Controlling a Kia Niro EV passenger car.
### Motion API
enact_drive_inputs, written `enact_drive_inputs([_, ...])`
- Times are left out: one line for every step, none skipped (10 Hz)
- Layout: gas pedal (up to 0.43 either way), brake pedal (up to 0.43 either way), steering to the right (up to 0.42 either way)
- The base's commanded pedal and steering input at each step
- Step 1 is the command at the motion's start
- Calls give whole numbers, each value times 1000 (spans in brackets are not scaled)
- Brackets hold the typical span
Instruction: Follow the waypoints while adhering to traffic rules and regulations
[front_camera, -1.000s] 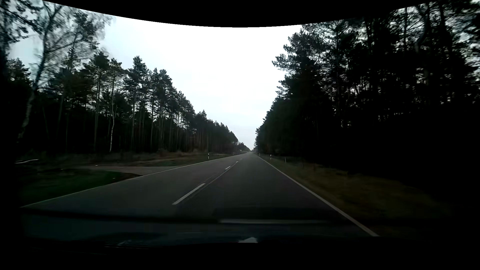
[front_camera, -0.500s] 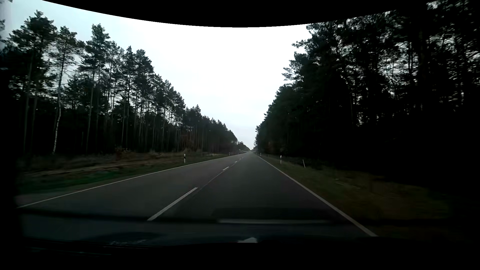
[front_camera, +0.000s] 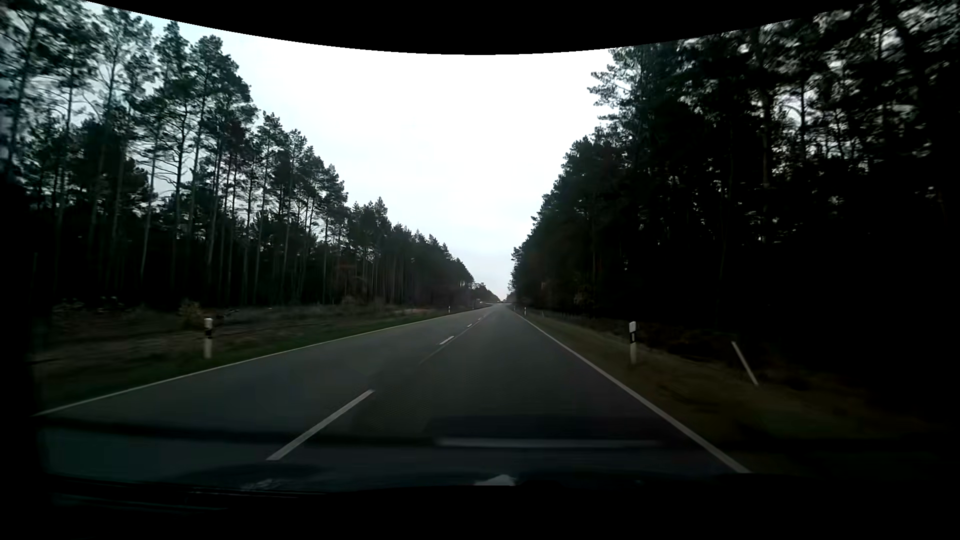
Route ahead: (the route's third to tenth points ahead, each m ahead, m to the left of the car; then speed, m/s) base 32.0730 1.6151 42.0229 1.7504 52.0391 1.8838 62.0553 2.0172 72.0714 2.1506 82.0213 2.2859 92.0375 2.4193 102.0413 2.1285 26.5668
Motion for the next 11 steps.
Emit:
enact_drive_inputs([299,0,1])
enact_drive_inputs([299,0,1])
enact_drive_inputs([299,0,1])
enact_drive_inputs([287,0,0])
enact_drive_inputs([268,0,0])
enact_drive_inputs([260,0,0])
enact_drive_inputs([248,0,0])
enact_drive_inputs([248,0,0])
enact_drive_inputs([248,0,0])
enact_drive_inputs([240,0,0])
enact_drive_inputs([220,0,0])
